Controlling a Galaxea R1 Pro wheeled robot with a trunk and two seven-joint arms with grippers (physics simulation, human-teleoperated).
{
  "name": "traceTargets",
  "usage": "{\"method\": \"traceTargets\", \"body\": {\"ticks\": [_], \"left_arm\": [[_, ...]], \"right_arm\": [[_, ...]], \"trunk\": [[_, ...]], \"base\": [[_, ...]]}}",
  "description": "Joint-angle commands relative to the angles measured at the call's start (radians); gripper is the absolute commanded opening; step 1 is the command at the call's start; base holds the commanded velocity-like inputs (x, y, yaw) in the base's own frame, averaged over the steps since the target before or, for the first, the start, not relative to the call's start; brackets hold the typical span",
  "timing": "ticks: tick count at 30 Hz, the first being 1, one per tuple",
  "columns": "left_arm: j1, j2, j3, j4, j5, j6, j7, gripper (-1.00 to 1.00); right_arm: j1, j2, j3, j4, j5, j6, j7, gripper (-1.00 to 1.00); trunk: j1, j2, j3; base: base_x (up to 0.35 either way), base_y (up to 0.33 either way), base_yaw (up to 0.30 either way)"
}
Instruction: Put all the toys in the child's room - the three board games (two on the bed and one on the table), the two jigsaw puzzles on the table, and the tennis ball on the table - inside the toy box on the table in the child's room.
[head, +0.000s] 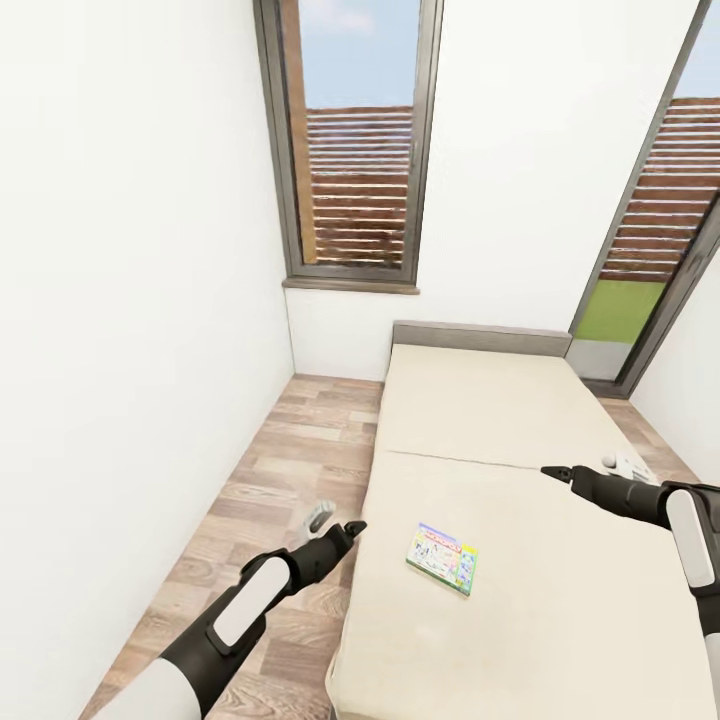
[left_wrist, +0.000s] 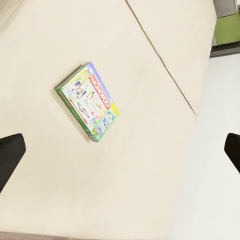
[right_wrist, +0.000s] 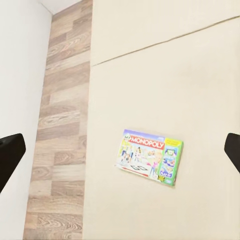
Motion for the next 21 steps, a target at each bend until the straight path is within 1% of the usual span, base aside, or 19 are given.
{"method": "traceTargets", "body": {"ticks": [1,3,4,6,7,9,10,12,13,15,16,17,18,19,20,21], "left_arm": [[-0.001,0.0,-0.001,-0.002,0.011,0.001,0.008,1.0],[0.003,0.01,-0.001,-0.002,0.014,0.0,0.008,1.0],[0.003,0.01,-0.001,-0.002,0.014,0.0,0.008,1.0],[0.005,0.022,0.0,-0.002,0.016,-0.001,0.008,1.0],[0.005,0.022,0.0,-0.002,0.016,-0.001,0.008,1.0],[0.007,0.035,0.0,-0.002,0.02,-0.002,0.008,1.0],[0.007,0.035,0.0,-0.002,0.02,-0.002,0.008,1.0],[0.011,0.049,0.005,-0.002,0.029,-0.002,0.008,1.0],[0.011,0.049,0.005,-0.002,0.029,-0.002,0.008,1.0],[0.019,0.064,0.024,-0.002,0.042,-0.003,0.008,1.0],[0.019,0.064,0.024,-0.002,0.042,-0.003,0.008,1.0],[0.025,0.071,0.04,-0.002,0.049,-0.003,0.008,1.0],[0.038,0.081,0.078,-0.001,0.058,-0.002,0.008,1.0],[0.045,0.085,0.099,-0.001,0.06,-0.002,0.008,1.0],[0.045,0.085,0.099,-0.001,0.06,-0.002,0.008,1.0],[0.052,0.088,0.119,-0.001,0.062,-0.002,0.008,1.0]], "right_arm": [[-0.001,0.0,-0.002,0.0,0.009,0.004,0.01,1.0],[-0.001,0.0,-0.001,-0.001,0.01,0.004,0.011,1.0],[-0.001,0.0,-0.001,-0.001,0.01,0.004,0.011,1.0],[-0.001,0.001,0.003,-0.001,0.01,0.004,0.011,1.0],[-0.001,0.001,0.003,-0.001,0.01,0.004,0.011,1.0],[-0.001,0.001,0.019,-0.001,0.01,0.004,0.011,1.0],[-0.001,0.001,0.019,-0.001,0.01,0.004,0.011,1.0],[-0.002,0.001,0.042,-0.001,0.01,0.004,0.011,1.0],[-0.002,0.001,0.042,-0.001,0.01,0.004,0.011,1.0],[-0.003,0.0,0.063,0.0,0.01,0.004,0.01,1.0],[-0.003,0.0,0.063,0.0,0.01,0.004,0.01,1.0],[-0.003,0.001,0.073,0.0,0.01,0.004,0.01,1.0],[-0.004,0.001,0.087,0.002,0.01,0.004,0.01,1.0],[-0.005,0.002,0.092,0.004,0.01,0.004,0.01,1.0],[-0.005,0.002,0.092,0.004,0.01,0.004,0.01,1.0],[-0.005,0.002,0.096,0.005,0.011,0.004,0.009,1.0]], "trunk": [[0.001,-0.002,-0.002],[0.001,-0.002,-0.002],[0.001,-0.002,-0.002],[0.001,-0.002,-0.002],[0.001,-0.002,-0.002],[0.001,-0.002,-0.002],[0.001,-0.002,-0.002],[0.001,-0.002,-0.002],[0.001,-0.002,-0.002],[0.001,-0.002,-0.002],[0.001,-0.002,-0.002],[0.001,-0.002,-0.002],[0.001,-0.002,-0.002],[0.001,-0.002,-0.002],[0.001,-0.002,-0.002],[0.001,-0.002,-0.002]], "base": [[0.009,0.0,-0.002],[0.007,0.0,-0.001],[0.006,0.0,-0.001],[0.004,0.0,-0.001],[0.004,0.0,-0.001],[0.003,0.0,0.0],[0.002,0.0,0.0],[0.002,0.0,0.0],[0.002,0.0,0.0],[0.001,0.0,0.0],[0.0,0.0,0.0],[0.0,0.0,0.0],[0.0,0.0,0.0],[0.0,0.0,0.0],[0.0,0.0,0.0],[0.0,0.0,0.0]]}}
